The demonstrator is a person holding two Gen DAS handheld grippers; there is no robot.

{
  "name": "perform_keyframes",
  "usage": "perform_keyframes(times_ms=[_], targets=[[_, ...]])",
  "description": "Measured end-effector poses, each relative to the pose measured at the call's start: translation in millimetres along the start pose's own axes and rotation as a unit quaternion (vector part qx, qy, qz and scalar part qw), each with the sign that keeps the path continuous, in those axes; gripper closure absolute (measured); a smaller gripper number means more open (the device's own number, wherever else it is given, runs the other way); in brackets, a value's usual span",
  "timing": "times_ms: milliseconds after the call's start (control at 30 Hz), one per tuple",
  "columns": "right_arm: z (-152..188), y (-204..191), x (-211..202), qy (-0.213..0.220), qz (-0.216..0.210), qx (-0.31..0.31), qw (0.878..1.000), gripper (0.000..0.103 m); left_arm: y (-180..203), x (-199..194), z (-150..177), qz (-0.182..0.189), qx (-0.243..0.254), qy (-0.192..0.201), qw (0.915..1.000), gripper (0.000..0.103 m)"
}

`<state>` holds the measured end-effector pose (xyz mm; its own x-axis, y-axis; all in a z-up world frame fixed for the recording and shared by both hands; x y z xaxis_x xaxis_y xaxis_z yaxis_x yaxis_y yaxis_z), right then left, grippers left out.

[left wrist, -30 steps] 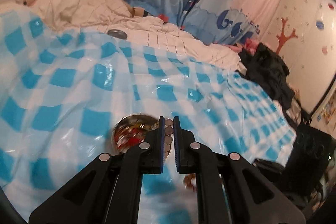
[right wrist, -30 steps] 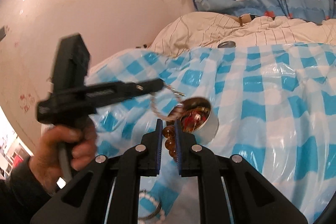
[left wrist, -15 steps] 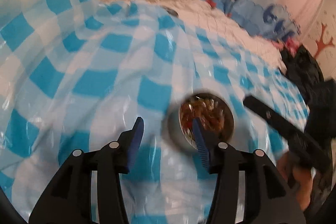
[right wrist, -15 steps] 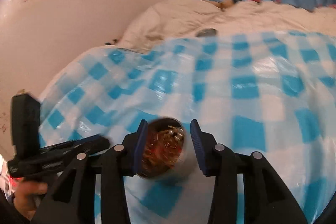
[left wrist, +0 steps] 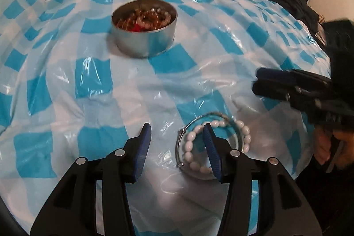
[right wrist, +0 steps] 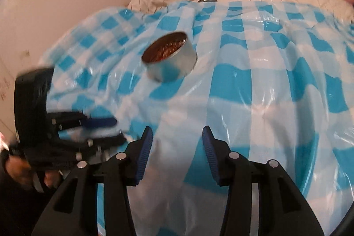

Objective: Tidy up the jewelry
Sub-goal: 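Carry the brown bead bracelet over the tin and open the right tool, then grasp the silver bangle with the left tool while the right tool grasps the white pearl bracelet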

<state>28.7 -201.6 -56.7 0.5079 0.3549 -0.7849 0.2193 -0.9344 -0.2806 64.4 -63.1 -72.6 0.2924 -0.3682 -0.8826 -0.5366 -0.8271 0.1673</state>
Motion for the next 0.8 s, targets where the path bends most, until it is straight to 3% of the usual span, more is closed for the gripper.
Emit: perform_keyframes(times_ms=[167,267,433,567,667,800], targets=[[15.6,-20.4,8.2,-0.010,0.045,-0.071,0.996,0.056,-1.1,-3.8,5.2,-0.001,0.001,0.005,1.0000,0.057],[16.5,-30.7,16.6,-0.013,0.051,-0.099,0.994,0.049,0.1,-3.5,5.9,-0.012,0.007,0.006,0.9999,0.057],[17.7,-42.3,25.4,-0.015,0.069,-0.139,0.988,0.048,-7.3,-4.6,4.6,-0.057,0.015,0.007,0.9982,0.057],[16.0,-51.6,32.1,-0.014,0.108,-0.191,0.976,0.043,-18.4,-6.6,-0.4,-0.086,0.009,0.011,0.9962,0.054],[12.9,-50.8,35.7,-0.016,0.112,-0.194,0.974,0.041,-29.1,-11.7,-3.1,-0.112,-0.002,0.019,0.9936,0.054],[8.6,-38.5,36.5,-0.006,0.199,-0.217,0.956,0.035,-43.7,-13.4,-3.2,-0.113,-0.022,0.015,0.9933,0.054]])
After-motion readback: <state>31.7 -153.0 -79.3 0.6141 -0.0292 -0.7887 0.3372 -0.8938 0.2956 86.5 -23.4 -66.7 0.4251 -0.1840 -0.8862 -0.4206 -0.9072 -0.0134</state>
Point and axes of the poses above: each gripper's, at about its wrist camera, not at the fingertips, and x roughly the way its jaws point, y to its right, z to its underside, the point moved 6 cm from there along x, roughly the way its jaws point, and after that the axes turned 5 degrees about -y, right-handed, at the moved point
